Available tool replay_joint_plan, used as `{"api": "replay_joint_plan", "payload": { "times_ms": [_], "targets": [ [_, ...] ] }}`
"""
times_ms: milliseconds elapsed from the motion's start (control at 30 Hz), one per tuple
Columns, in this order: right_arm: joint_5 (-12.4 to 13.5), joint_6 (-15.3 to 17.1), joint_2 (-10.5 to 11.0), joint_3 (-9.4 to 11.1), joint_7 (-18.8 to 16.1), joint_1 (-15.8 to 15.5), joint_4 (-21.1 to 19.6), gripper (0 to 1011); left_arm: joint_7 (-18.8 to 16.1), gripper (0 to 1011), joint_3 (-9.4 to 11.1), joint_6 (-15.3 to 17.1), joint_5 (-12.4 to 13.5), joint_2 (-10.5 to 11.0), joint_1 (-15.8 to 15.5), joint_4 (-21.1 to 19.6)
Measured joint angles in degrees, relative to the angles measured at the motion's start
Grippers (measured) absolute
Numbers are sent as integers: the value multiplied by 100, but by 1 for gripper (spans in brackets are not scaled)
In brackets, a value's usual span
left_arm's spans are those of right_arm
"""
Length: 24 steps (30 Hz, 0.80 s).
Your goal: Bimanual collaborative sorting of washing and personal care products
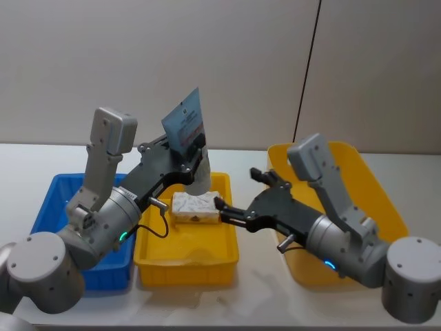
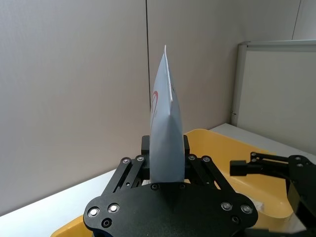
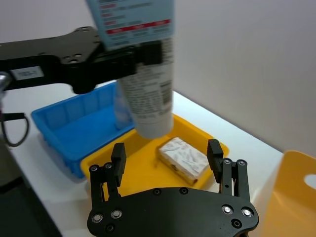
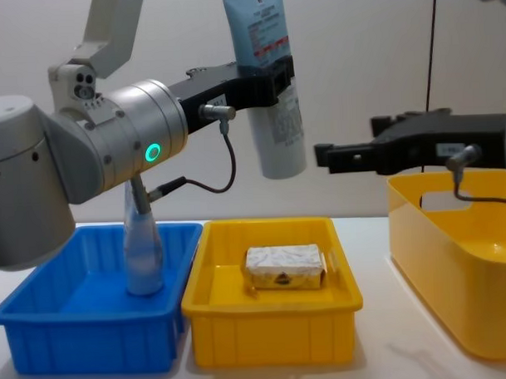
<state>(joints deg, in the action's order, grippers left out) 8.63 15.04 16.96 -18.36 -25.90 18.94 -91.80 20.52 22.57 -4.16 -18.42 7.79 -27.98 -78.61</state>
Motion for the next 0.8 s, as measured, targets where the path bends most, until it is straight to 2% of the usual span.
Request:
{"api": "replay_joint_plan", "payload": {
  "times_ms": [133,267,533,800],
  "targets": [
    [14,-6,40,-162,-263,180,133,1004,2,271,0,0,0,-1,-2,1],
    [6,-26,38,-289,-386,349,279,1004,4,271,0,0,0,-3,-3,1],
    [-135,-79,-71,-510,-388,703,659,1004,4,271,0,0,0,-4,-4,0],
    [-259,-103,-157,-635,-296,986,941,1004,4,271,0,1,1,-4,-4,0]
  ]
}}
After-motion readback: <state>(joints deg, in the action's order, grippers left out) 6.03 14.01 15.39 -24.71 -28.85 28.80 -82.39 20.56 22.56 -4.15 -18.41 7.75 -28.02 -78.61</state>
